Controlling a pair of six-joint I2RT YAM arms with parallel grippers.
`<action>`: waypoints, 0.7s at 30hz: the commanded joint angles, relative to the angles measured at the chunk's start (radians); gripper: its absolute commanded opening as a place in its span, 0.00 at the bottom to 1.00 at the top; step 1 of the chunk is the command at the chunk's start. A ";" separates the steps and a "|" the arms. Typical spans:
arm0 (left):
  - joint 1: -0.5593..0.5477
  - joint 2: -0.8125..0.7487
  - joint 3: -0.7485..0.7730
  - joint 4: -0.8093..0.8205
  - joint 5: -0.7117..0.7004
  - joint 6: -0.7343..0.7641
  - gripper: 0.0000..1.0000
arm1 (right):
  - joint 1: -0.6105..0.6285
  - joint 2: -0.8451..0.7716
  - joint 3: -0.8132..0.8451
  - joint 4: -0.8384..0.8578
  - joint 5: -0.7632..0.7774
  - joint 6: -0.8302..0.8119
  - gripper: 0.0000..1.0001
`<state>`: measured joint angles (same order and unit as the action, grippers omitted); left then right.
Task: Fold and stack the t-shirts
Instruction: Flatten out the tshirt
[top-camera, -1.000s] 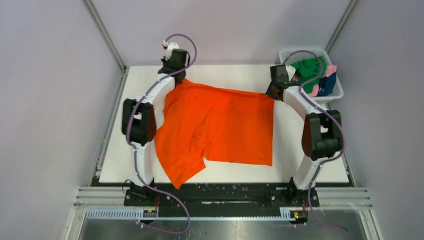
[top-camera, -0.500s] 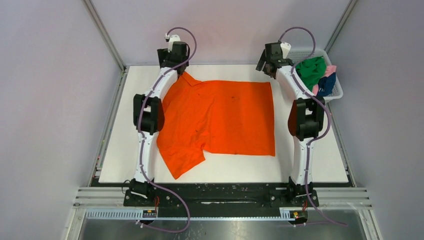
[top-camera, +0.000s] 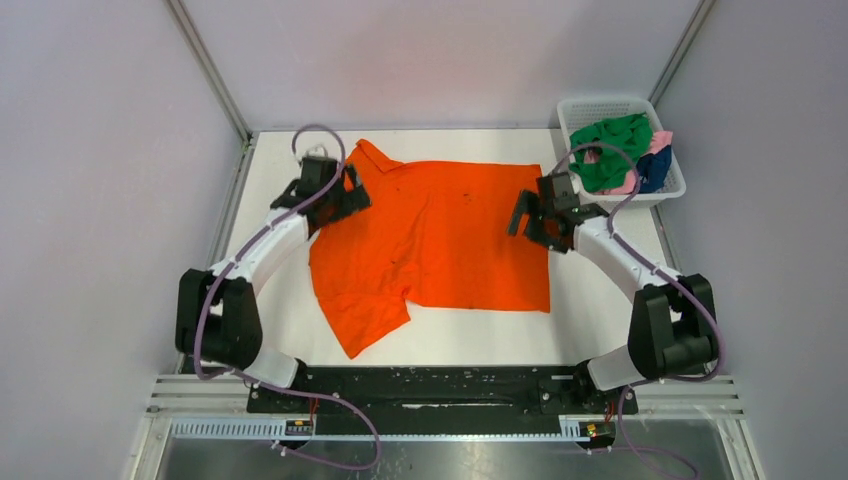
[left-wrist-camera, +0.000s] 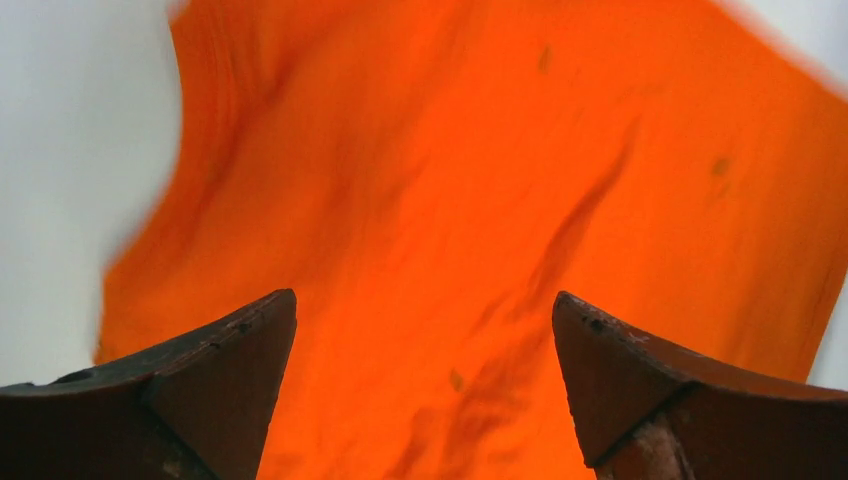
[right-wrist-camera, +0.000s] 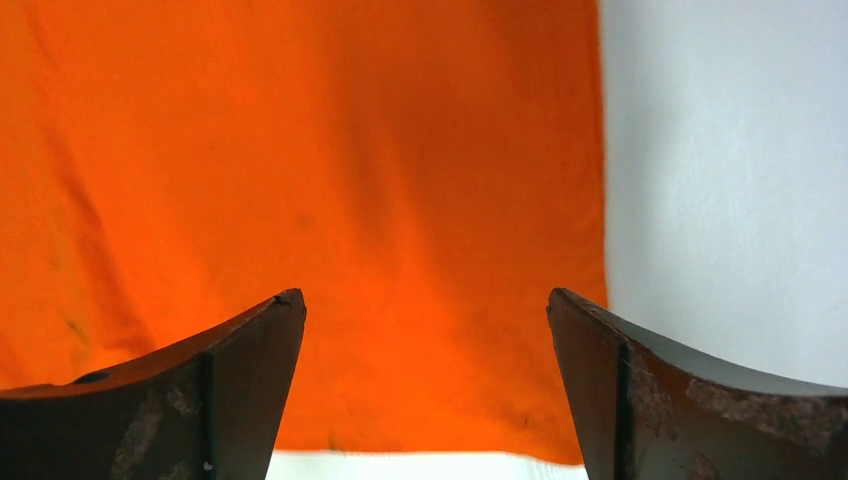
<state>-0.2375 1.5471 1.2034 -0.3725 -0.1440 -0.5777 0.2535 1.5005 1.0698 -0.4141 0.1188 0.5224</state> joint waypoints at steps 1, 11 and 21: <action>-0.004 -0.099 -0.257 0.112 0.219 -0.133 0.99 | 0.041 -0.073 -0.159 0.072 -0.095 0.063 1.00; -0.012 -0.181 -0.486 0.026 0.101 -0.185 0.99 | 0.041 -0.041 -0.319 0.045 -0.090 0.100 0.99; -0.010 -0.218 -0.509 -0.086 -0.056 -0.161 0.99 | -0.001 -0.141 -0.407 0.034 0.010 0.107 0.99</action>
<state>-0.2504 1.3743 0.6960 -0.4236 -0.1051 -0.7418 0.2665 1.3720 0.6758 -0.3508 0.0540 0.6308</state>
